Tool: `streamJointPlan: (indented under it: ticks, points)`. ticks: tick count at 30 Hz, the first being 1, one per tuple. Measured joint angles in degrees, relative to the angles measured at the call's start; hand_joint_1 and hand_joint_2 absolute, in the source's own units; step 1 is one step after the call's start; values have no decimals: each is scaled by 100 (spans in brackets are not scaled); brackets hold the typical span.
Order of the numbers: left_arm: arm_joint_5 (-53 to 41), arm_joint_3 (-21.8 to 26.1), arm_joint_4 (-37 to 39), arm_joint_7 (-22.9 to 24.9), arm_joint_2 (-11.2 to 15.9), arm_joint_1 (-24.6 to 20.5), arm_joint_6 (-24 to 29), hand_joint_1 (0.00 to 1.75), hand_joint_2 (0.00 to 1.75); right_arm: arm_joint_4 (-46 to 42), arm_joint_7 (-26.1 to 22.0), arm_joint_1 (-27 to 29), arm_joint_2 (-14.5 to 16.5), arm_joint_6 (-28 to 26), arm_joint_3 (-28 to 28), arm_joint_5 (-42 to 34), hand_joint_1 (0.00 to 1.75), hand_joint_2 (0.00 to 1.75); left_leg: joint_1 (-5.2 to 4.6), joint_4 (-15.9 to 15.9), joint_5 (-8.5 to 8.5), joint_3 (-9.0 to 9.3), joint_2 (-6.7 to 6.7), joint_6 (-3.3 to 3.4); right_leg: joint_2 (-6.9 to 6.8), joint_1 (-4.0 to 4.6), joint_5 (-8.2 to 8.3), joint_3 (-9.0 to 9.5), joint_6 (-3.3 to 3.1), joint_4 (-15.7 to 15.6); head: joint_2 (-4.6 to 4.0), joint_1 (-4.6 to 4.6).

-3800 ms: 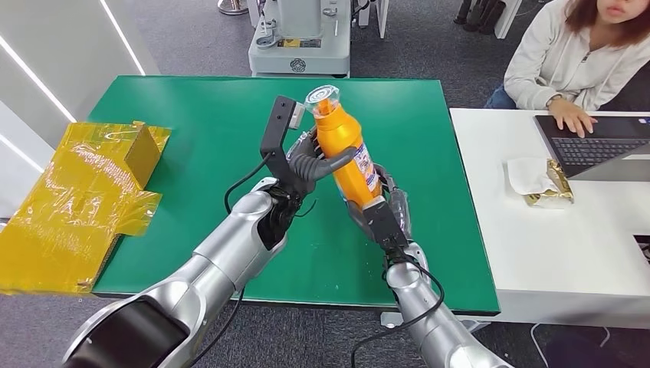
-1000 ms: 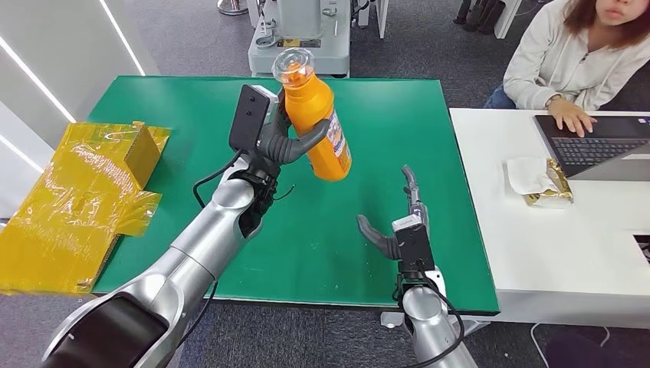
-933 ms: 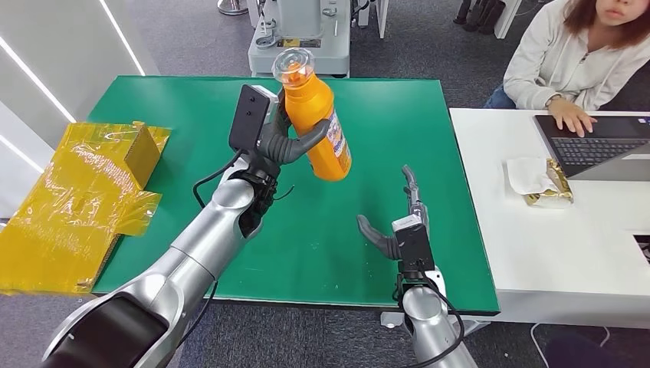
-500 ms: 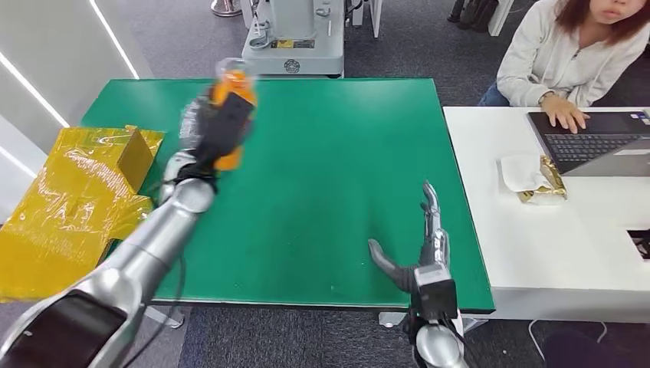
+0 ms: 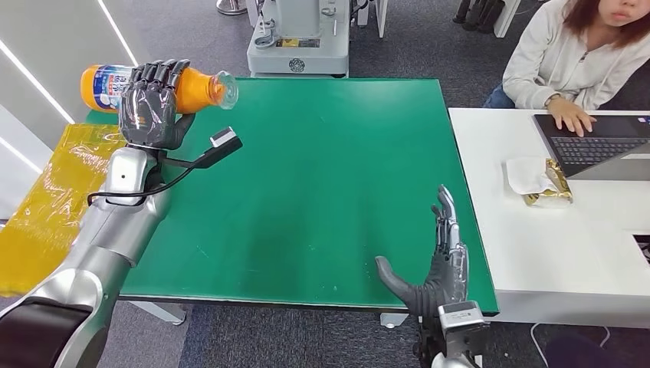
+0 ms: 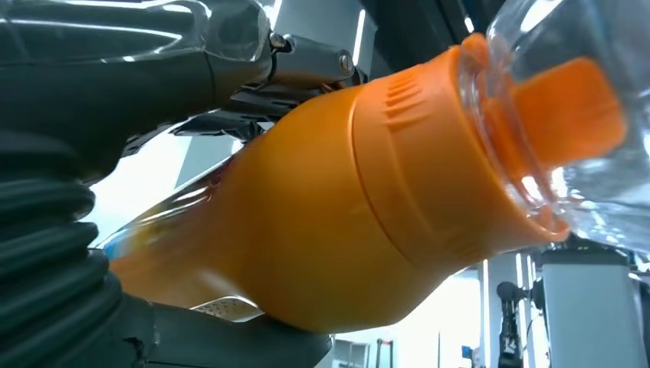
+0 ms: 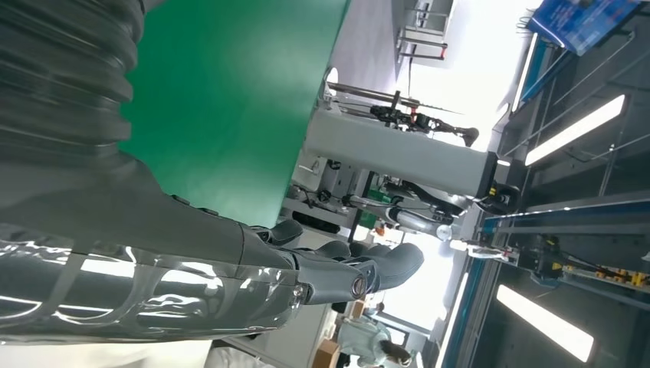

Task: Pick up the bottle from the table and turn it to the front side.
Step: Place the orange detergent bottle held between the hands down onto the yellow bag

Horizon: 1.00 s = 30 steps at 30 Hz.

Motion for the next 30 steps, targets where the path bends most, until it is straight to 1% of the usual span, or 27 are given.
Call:
streamJointPlan:
  ticks: [7, 13, 16, 21, 25, 30]
  points:
    - [9, 77, 0, -16, -9, 14, 0, 175, 175, -34, -2, 5, -20, 25, 5, -15, 0, 175, 0, 0, 0, 0, 2, 0, 4, 0, 0, -1, 0, 0, 0, 2]
    - [-132, 214, -2, -73, -38, 36, 0, 175, 175, -68, -9, 4, -22, 42, 9, -65, 0, 175, 1, 0, 0, 1, 2, 0, 4, 0, 0, -1, 0, 0, 0, 2]
    - [-275, 260, 1, -30, -63, 38, 0, 175, 175, -86, -4, 3, -22, 62, 9, -63, 0, 175, 1, 0, 0, 1, 2, 0, 4, 0, 0, -1, 0, 0, 0, 2]
    - [-943, 263, 91, 452, -41, 42, -2, 175, 175, -120, 29, 8, -22, 96, 11, -50, 0, 175, 0, -1, 0, 0, 3, 0, 4, 0, 0, 0, 0, 1, 0, 2]
    - [-1075, 263, 310, 725, 40, 67, -6, 175, 175, -159, 31, 47, -23, 52, 11, -26, 0, 175, 1, -1, 0, 0, 2, 0, 3, 0, 0, -1, -1, 1, 0, 1]
    - [-1317, 263, 650, 1236, 205, 182, -10, 175, 175, -169, 19, 181, -65, 11, 50, -2, 0, 175, 1, -3, -2, 1, 9, -2, 12, 0, -1, -2, -1, 1, 0, 1]
